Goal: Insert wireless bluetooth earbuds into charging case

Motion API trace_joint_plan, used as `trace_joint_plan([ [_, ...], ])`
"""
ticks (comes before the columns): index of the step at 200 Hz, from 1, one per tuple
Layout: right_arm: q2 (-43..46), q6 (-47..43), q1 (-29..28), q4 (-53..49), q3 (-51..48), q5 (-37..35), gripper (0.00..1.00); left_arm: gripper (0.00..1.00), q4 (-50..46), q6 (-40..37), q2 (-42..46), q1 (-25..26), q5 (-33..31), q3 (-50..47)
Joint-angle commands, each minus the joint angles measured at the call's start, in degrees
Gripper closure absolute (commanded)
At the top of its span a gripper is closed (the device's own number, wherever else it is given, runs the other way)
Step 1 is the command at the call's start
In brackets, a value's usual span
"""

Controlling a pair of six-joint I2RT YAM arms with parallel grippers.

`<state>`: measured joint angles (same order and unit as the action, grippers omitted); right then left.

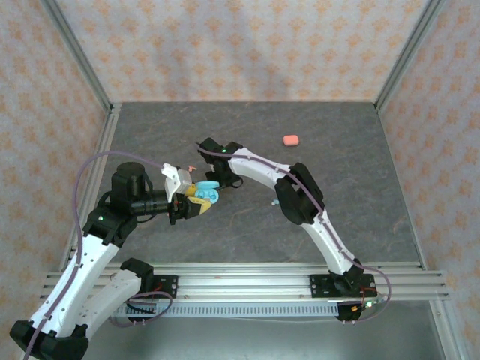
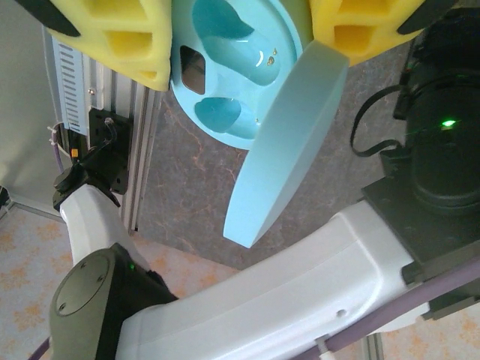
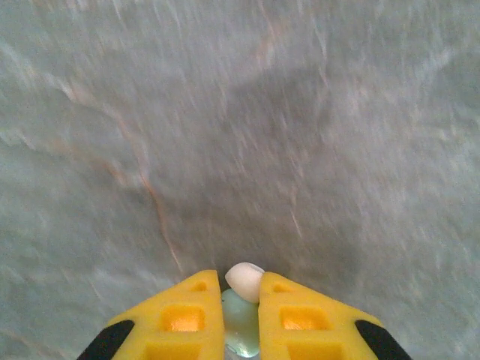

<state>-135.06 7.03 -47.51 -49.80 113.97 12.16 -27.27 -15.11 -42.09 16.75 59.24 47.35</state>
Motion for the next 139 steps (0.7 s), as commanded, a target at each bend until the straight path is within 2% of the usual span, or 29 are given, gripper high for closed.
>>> trace_joint_plan([
  [1, 8.4, -6.7, 1.1, -5.9, -8.2, -1.3, 0.88, 0.92, -0.1, -0.9, 0.6, -0.5, -0.8, 0.2],
  [30, 18.8, -12.1, 3.4, -6.2, -22.7, 3.1, 0.87, 0.92, 0.6, -0.6, 0.3, -0.5, -0.6, 0.0],
  [58, 25.8, -17.2, 3.2, -5.5, -32.6, 0.2, 0.86, 0.92, 2.5, 0.2, -0.6, -0.5, -0.3, -0.4],
  [87, 26.7, -19.6, 1.7, -4.7, -34.8, -0.6, 0.85, 0.92, 3.3, 0.2, -2.4, -0.5, 0.1, 0.0],
  [111, 25.5, -20.2, 1.0, -3.1, -35.3, -1.0, 0.81, 0.92, 2.3, -0.2, -2.8, -0.5, 0.1, 0.5],
  [139, 25.2, -20.6, 1.0, -1.4, -36.7, -2.3, 0.81, 0.92, 1.0, -0.7, -1.9, -0.5, -0.4, 0.6],
])
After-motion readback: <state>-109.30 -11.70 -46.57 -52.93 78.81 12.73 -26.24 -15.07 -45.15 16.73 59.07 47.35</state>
